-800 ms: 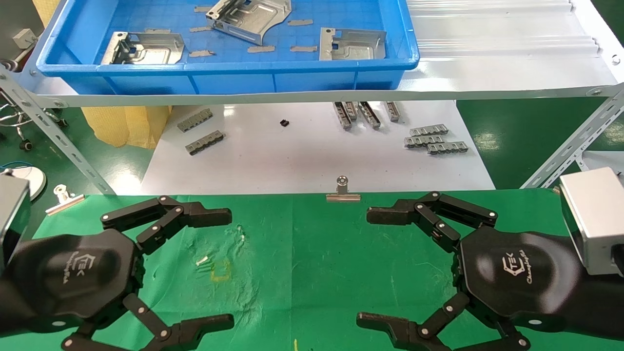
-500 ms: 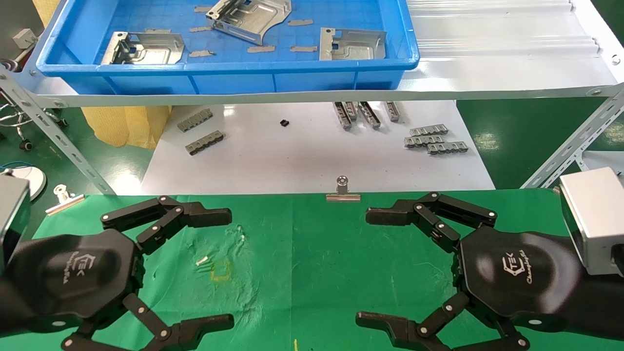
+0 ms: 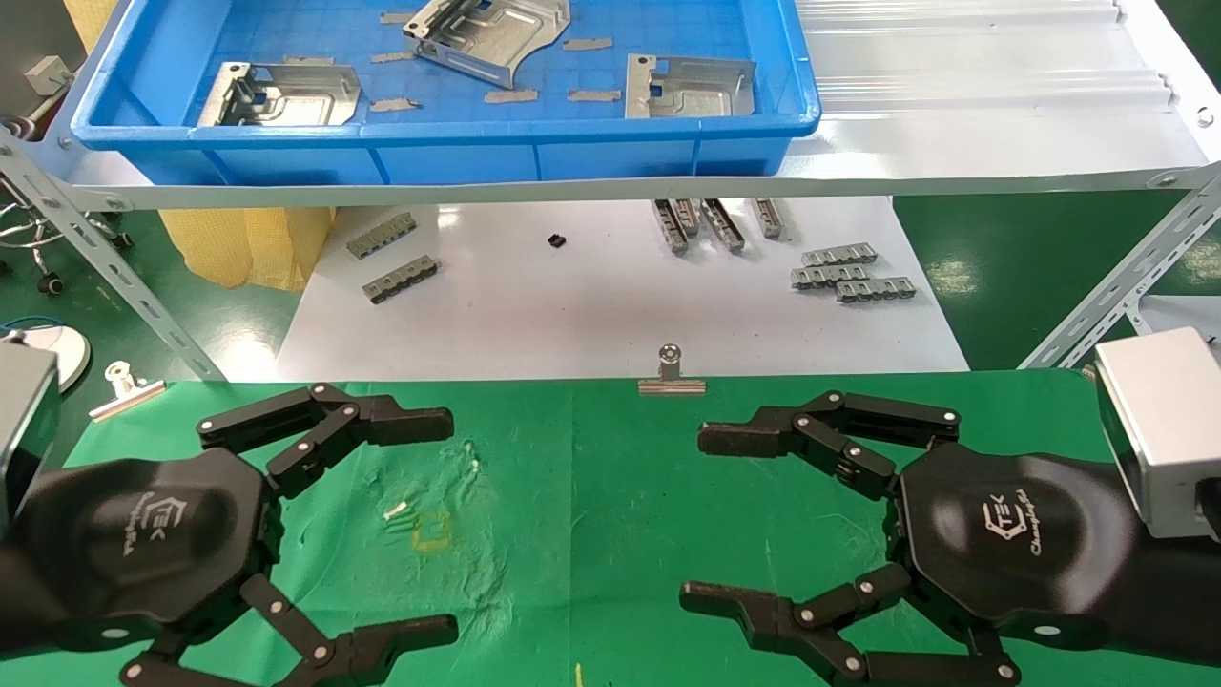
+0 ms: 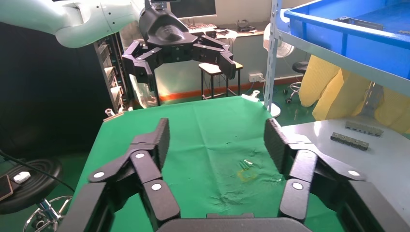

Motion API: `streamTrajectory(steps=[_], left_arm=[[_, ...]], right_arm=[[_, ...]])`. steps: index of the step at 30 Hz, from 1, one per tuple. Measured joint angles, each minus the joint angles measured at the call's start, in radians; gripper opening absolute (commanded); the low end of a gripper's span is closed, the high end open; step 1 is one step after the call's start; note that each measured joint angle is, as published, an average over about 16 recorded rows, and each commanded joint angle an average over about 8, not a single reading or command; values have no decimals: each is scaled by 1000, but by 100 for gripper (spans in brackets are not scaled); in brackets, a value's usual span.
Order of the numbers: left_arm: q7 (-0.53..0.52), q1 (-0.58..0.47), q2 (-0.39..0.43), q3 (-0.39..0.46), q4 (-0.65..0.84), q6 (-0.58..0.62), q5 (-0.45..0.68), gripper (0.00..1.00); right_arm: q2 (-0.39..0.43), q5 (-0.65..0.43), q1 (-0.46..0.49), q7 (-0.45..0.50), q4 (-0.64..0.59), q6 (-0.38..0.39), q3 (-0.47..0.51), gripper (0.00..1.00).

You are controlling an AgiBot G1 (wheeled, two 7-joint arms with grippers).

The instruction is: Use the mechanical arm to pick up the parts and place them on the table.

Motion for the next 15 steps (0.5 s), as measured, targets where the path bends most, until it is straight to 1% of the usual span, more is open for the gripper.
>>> streamTrajectory(steps=[4,8,11,15], left_arm=[[-4,-10,3,2,0,-7,8,100],[-15,-46,16,8,7,-25,28,100],[-25,-97,36,16,26,-42,54,100],[-34,-211,91,40,96,-77,116,100]], right_arm=[[0,0,0,0,0,0,0,0],[0,0,0,0,0,0,0,0],[0,0,0,0,0,0,0,0],[0,0,0,0,0,0,0,0]])
